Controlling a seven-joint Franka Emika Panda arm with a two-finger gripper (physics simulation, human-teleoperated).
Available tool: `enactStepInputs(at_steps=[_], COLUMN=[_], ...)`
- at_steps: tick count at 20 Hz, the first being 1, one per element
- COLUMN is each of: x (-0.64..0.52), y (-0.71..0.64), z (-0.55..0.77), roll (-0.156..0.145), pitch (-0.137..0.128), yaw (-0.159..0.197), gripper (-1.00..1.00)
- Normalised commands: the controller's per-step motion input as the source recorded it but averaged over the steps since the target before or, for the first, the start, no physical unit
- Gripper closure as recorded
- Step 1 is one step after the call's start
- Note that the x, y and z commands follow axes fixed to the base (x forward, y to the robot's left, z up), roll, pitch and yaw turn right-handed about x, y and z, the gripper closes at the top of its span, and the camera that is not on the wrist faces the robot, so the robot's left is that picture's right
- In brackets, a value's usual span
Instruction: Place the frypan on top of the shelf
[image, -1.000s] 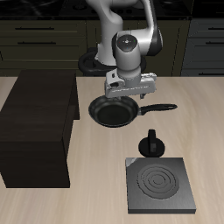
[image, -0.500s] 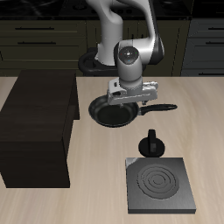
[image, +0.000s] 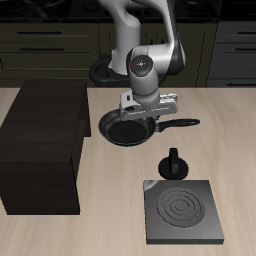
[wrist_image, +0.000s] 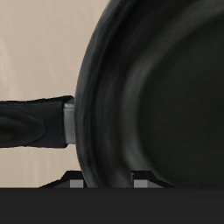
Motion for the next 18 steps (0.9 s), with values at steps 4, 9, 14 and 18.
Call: enactStepInputs(at_steps=[4, 9, 14, 18], x=[0.04, 0.07, 0.01, 0.04], y=[0.09, 0.09, 0.14, 0.07], z=[0.18, 0.24, 0.41, 0.5], roll=[0.017, 0.01, 0.024, 0.004], pitch=[-0.024, -0.028, -0.062, -0.076], yaw=[0.018, -0.006, 0.007, 0.01], gripper=[1.0, 1.0, 1.0, 1.0])
